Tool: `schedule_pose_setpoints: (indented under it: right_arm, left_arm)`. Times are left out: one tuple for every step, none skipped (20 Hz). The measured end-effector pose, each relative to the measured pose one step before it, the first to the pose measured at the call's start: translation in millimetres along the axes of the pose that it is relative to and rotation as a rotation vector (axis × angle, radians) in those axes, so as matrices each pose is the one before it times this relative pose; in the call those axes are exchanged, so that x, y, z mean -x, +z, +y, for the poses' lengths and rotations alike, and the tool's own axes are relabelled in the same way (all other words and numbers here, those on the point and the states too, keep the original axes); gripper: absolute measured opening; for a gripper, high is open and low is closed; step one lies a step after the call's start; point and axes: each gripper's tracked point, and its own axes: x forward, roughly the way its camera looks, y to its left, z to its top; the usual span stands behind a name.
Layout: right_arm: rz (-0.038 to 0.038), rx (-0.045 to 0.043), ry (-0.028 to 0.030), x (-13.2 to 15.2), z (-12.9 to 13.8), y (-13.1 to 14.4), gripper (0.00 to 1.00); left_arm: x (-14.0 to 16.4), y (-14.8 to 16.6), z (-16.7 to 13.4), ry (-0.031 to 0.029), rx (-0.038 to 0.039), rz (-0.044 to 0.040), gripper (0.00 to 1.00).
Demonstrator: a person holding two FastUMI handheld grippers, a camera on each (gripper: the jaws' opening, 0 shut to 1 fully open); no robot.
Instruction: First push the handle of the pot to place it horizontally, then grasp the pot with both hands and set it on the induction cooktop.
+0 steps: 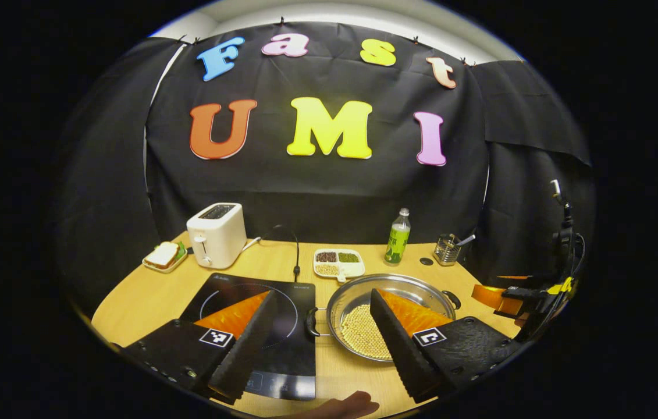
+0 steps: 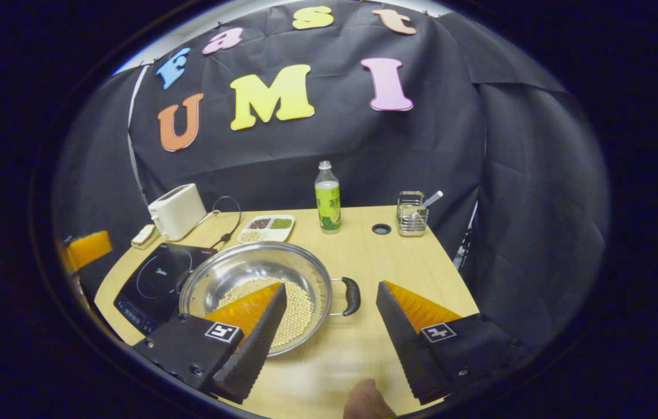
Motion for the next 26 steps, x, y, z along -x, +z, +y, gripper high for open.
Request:
schedule_pose_setpoints:
  right_arm:
    - [0.00473, -0.00082, -0.00667, -3.46, -1.65, -0.68, 0.98]
    - [0.00913, 0.00001, -0.00649, -4.25, -2.47, -2.67, 0.96]
    - [0.01418, -0.00846, -0.00526, -5.14, -1.24, -2.88, 0.98]
    - [0.01691, -0.00490, 0.00818, -5.06, 1.24, -3.96, 0.98]
    - [0.02073, -0.00683, 0.00814, -6.51, 1.64, -3.67, 0.98]
    - [0.01605, -0.00040, 0.00822, -6.55, -0.24, -4.26, 0.98]
    - [0.01285, 0.00214, 0.00088, -6.68, -2.31, -2.14, 0.99]
    - [0.00586, -0.00340, -0.00525, -6.51, -2.53, -0.69, 0.97]
    - [0.01089, -0.00049, -0.00522, -7.82, -2.66, -2.82, 0.98]
    - [0.01585, 0.00079, -0.00780, -6.77, -3.52, -3.20, 0.98]
    - [0.00931, -0.00501, -0.01760, -6.30, -5.00, -2.09, 0.98]
    - [0.00893, -0.00671, -0.02793, -7.74, -7.54, -1.34, 0.97]
    - [0.00313, 0.00456, -0.02100, -7.31, -4.89, -0.33, 0.96]
    - [0.01027, 0.00643, -0.01274, -6.40, -2.18, -1.85, 0.96]
    - [0.01305, 0.00000, -0.00563, -5.03, -0.34, -2.11, 0.98]
    - [0.01390, 0.00278, 0.00604, -5.15, 1.54, -2.20, 0.98]
    - [0.01163, -0.00132, 0.01566, -3.97, 3.99, -1.58, 0.98]
    - [0.01078, -0.00194, 0.01049, -3.75, 2.14, -1.09, 0.97]
    - [0.00502, -0.01039, -0.00325, -4.41, -1.81, -0.04, 0.97]
    - [0.00765, -0.01074, -0.01041, -3.89, -2.39, 1.41, 0.99]
    - [0.00858, 0.00064, -0.00152, -2.39, 0.34, 1.22, 0.96]
    - [0.00402, 0.00155, 0.00788, -2.65, 1.50, 2.25, 0.96]
    - [0.00517, -0.00315, 0.00480, -3.29, 1.16, 1.49, 0.96]
    - [0.00424, 0.00107, 0.01800, -2.70, 4.50, 1.07, 0.90]
    - [0.00197, 0.00187, 0.00732, -1.91, 2.36, 0.98, 0.93]
    - [0.01252, -0.01641, 0.01155, -1.07, 3.05, -1.81, 0.80]
  left_arm:
    - [-11.17, -8.07, -0.58, 0.00080, -0.00573, 0.03504, 0.95]
    - [-8.91, -7.82, 0.47, 0.00406, -0.00399, 0.03255, 0.95]
    - [-10.77, -6.99, 1.52, 0.00321, -0.00234, 0.03204, 0.95]
    - [-10.14, -7.08, 0.02, -0.00154, -0.00156, 0.02968, 0.95]
    - [-8.74, -6.19, -1.82, -0.00321, -0.00211, 0.02908, 0.95]
    - [-9.62, -8.44, 0.12, -0.00224, 0.00180, 0.03838, 0.95]
    - [-8.57, -8.16, 0.53, -0.00408, 0.01021, 0.03227, 0.95]
    - [-8.82, -4.29, -0.48, -0.00691, 0.01276, 0.02251, 0.95]
    - [-6.99, -4.74, 0.60, -0.00736, 0.01405, 0.02721, 0.95]
    - [-6.70, -2.61, 0.15, -0.00650, 0.00747, 0.01995, 0.95]
    - [-8.95, -2.74, 0.35, -0.00377, 0.00172, 0.02093, 0.96]
    - [-6.25, -1.61, -1.18, -0.00705, 0.00525, 0.01159, 0.96]
    - [-6.51, -3.30, -1.70, -0.00722, 0.00458, 0.01469, 0.96]
    - [-7.31, -2.82, 0.20, -0.00767, 0.00148, 0.02588, 0.96]
    - [-6.87, -1.45, 2.61, 0.00555, 0.00323, 0.02009, 0.96]
    - [-5.15, 0.81, 4.52, 0.01673, 0.00545, 0.01914, 0.96]
    - [-5.37, 1.27, 3.09, 0.00850, 0.00773, 0.01182, 0.96]
    - [-4.28, -0.13, -0.64, -0.00506, 0.01226, 0.01120, 0.96]
    - [-3.69, -1.97, -2.04, -0.01173, 0.01379, 0.01697, 0.95]
    - [-2.26, -3.57, -1.71, -0.00925, 0.01225, 0.02164, 0.95]
    - [-1.22, -3.19, -0.24, -0.01113, 0.00655, 0.01697, 0.94]
    - [1.80, 1.16, 2.02, 0.00849, -0.00077, 0.00563, 0.94]
    - [-4.79, 1.09, 0.30, -0.00254, 0.00075, 0.00162, 0.95]
    - [-0.04, 1.06, 1.94, 0.00491, 0.00525, -0.00023, 0.89]
    - [-0.04, -1.11, 3.53, 0.00907, 0.00189, 0.00006, 0.87]
    - [-0.12, 0.08, 3.28, 0.00752, 0.00074, 0.00035, 0.80]
